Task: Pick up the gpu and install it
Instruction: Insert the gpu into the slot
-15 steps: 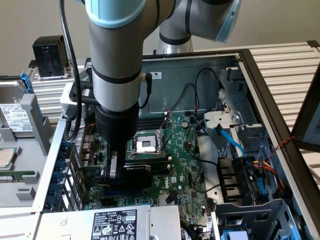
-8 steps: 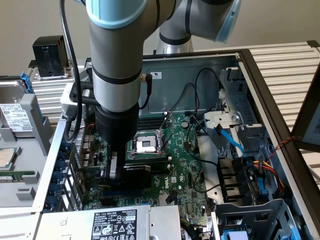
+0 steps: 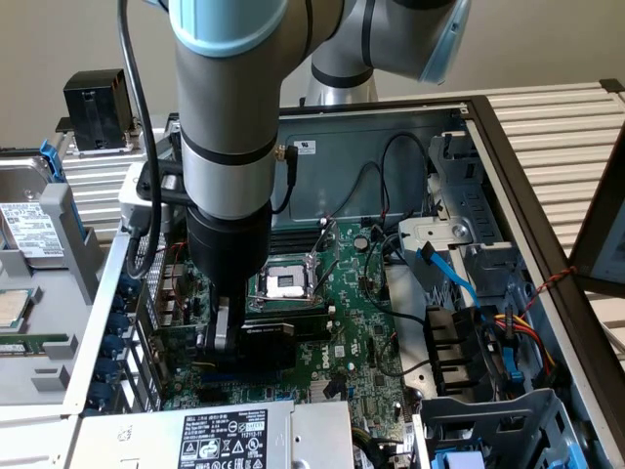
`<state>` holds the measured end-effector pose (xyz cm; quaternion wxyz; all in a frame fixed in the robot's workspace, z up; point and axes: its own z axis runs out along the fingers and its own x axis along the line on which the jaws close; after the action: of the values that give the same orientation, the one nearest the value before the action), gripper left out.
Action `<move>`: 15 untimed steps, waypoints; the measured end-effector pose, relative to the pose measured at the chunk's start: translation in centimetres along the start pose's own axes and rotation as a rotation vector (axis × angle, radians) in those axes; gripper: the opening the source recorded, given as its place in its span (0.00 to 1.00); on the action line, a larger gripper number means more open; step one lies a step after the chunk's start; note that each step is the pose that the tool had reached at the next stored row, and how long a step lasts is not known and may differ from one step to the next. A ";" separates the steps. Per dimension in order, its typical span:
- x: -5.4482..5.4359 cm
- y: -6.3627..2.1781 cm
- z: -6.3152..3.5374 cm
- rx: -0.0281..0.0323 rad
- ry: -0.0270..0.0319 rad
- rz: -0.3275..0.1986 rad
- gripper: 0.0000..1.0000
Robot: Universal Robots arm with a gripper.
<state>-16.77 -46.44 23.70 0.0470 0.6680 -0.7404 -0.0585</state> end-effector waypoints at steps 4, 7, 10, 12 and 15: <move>0.0 0.00 0.04 -0.0003 0.0015 0.000 0.29; 0.0 0.00 0.05 -0.0011 0.0025 0.001 0.29; 0.0 0.00 0.06 -0.0020 0.0033 0.001 0.29; 0.0 0.00 0.06 -0.0021 0.0035 0.001 0.29; 0.0 -0.02 0.07 -0.0023 0.0045 0.001 0.29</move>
<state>-16.76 -46.42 23.64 0.0495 0.6678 -0.7405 -0.0578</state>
